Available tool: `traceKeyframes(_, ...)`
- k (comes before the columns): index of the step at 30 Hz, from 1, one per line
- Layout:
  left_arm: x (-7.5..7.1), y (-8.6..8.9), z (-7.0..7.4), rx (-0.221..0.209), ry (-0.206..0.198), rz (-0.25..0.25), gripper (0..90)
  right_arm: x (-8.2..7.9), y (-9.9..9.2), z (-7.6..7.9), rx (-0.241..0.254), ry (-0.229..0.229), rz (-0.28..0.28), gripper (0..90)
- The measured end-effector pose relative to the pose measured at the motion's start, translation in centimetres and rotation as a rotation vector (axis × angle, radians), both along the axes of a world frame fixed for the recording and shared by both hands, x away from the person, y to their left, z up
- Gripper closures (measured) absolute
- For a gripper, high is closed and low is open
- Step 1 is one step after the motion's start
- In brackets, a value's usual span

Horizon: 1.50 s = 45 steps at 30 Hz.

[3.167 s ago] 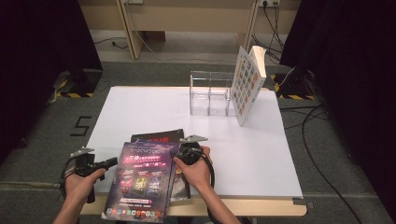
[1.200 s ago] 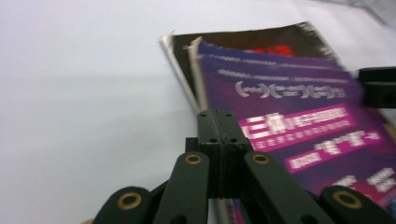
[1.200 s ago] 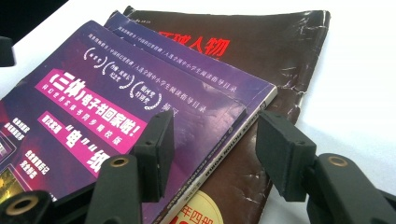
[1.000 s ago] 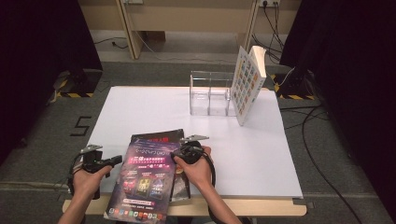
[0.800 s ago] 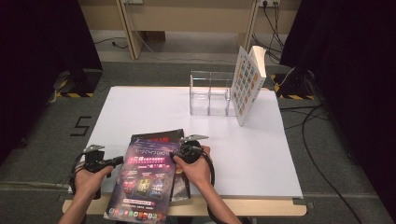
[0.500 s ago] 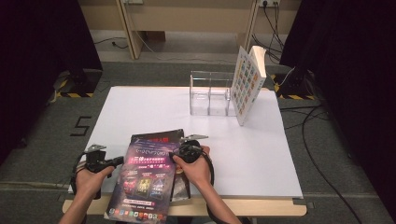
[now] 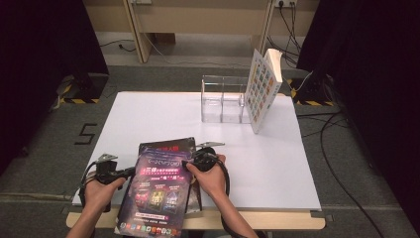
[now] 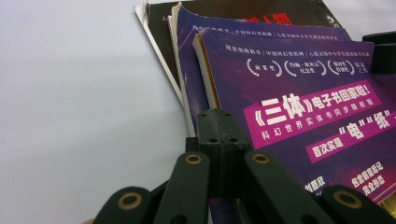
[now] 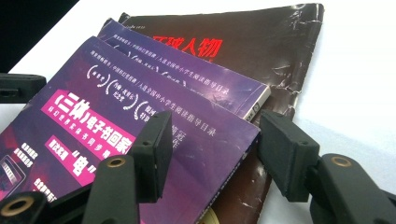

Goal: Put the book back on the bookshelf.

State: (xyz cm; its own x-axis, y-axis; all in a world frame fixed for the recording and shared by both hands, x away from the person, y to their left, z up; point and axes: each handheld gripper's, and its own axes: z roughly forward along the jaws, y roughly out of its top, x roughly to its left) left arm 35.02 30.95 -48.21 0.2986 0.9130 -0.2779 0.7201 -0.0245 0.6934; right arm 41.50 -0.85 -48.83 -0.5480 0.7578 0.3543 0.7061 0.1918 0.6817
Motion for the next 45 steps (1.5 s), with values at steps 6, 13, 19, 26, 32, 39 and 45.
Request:
traceKeyframes(6, 0.0, -0.1, 0.0, 0.012, 0.001, 0.0, 89.8, 0.6, -0.2, -0.3, 0.068, 0.04, -0.01, 46.6)
traceKeyframes(13, -0.1, -0.4, 0.0, 0.018, 0.002, 0.005, 89.7, 0.4, -0.9, -0.2, 0.084, 0.071, -0.014, 51.3)
traceKeyframes(19, -0.1, -0.5, 0.1, 0.034, 0.002, 0.003, 89.7, 0.6, -0.9, -0.2, 0.076, 0.097, -0.026, 56.3)
traceKeyframes(26, -0.1, -0.6, 0.1, 0.044, 0.002, 0.003, 89.8, 0.9, -1.2, -0.1, 0.095, 0.134, -0.055, 63.9)
traceKeyframes(32, -0.1, -0.6, 0.1, 0.04, 0.003, 0.003, 89.7, 0.7, -1.2, 0.3, 0.106, 0.127, -0.075, 68.3)
traceKeyframes(39, -0.1, -0.6, 0.0, 0.025, 0.0, 0.004, 89.6, 0.6, -1.9, -0.1, 0.174, 0.213, -0.081, 57.3)
traceKeyframes(45, -0.2, -0.7, 0.0, 0.03, -0.002, 0.006, 89.6, 0.4, -1.7, -0.1, 0.149, 0.201, -0.077, 56.4)
